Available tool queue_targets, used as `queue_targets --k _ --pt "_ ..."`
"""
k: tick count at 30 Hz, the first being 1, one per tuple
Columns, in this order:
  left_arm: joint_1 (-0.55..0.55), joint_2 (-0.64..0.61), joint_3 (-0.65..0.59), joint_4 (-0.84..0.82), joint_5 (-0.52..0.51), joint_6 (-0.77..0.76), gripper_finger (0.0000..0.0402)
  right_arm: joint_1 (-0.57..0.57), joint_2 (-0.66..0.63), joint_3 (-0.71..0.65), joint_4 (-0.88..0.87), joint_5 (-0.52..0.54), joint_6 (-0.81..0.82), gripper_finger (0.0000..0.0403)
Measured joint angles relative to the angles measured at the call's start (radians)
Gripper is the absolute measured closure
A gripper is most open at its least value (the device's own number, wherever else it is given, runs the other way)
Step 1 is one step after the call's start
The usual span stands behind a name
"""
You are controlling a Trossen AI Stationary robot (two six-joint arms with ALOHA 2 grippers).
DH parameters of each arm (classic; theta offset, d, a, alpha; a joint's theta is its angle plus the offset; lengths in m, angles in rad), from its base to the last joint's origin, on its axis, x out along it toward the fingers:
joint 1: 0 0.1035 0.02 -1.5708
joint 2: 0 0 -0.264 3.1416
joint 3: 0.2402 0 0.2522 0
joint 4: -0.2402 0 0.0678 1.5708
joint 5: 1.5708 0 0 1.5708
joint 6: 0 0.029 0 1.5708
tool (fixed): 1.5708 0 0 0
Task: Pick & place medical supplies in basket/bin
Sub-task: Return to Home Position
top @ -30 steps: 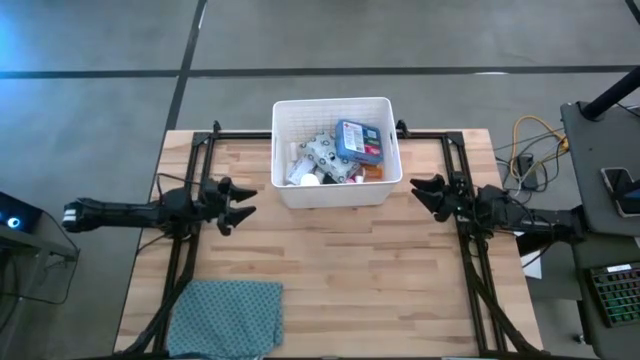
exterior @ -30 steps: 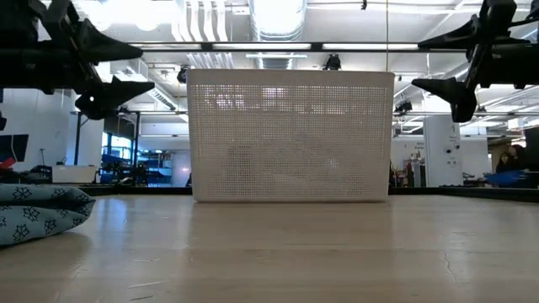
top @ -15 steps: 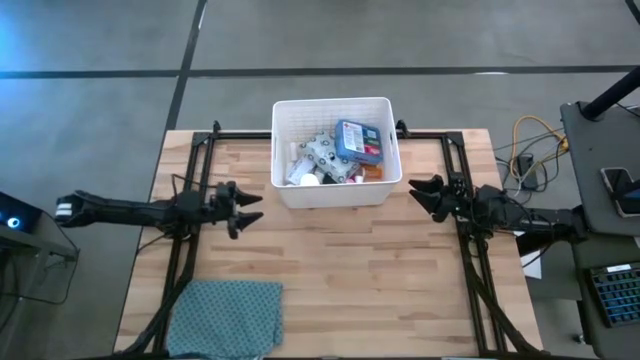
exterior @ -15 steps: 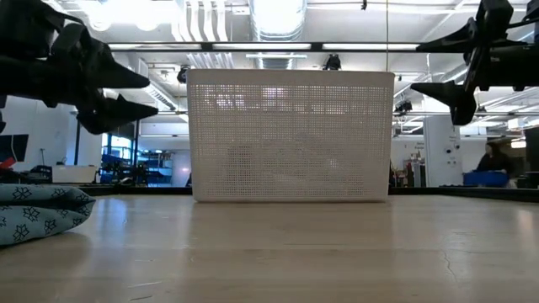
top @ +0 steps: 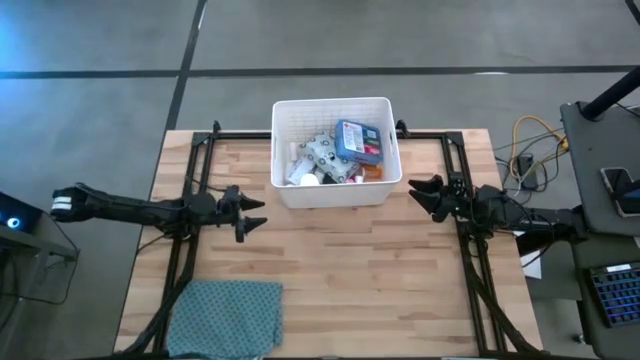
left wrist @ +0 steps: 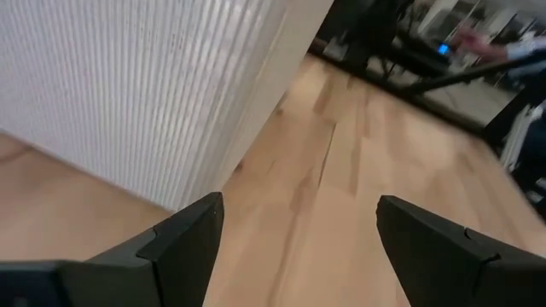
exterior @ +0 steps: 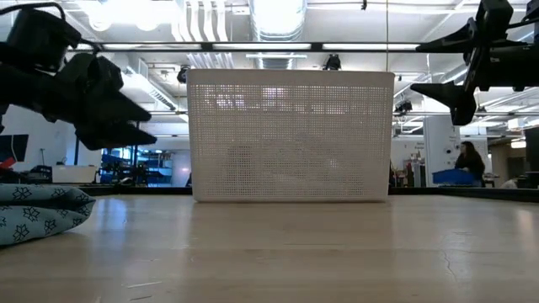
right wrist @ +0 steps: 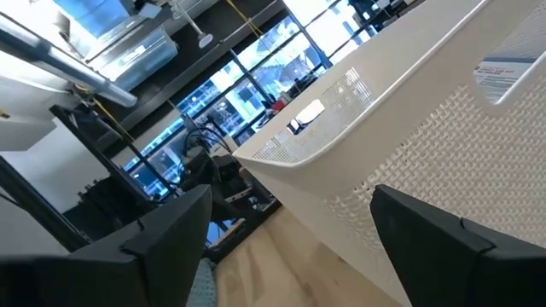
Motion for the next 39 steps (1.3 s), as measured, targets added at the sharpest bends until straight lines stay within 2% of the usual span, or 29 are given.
queue_targets --k 21,31,39 --pt "0.0 0.104 0.0 0.0 0.0 0.0 0.0114 0.0 0.0 0.0 0.0 0.001 0.0 0.0092" --pt "0.0 0.119 0.0 0.0 0.0 0.0 0.0114 0.0 0.0 0.0 0.001 0.001 0.0 0.0101" --pt "0.0 0.119 0.0 0.0 0.0 0.0 0.0114 0.0 0.0 0.0 0.0 0.001 0.0 0.0094"
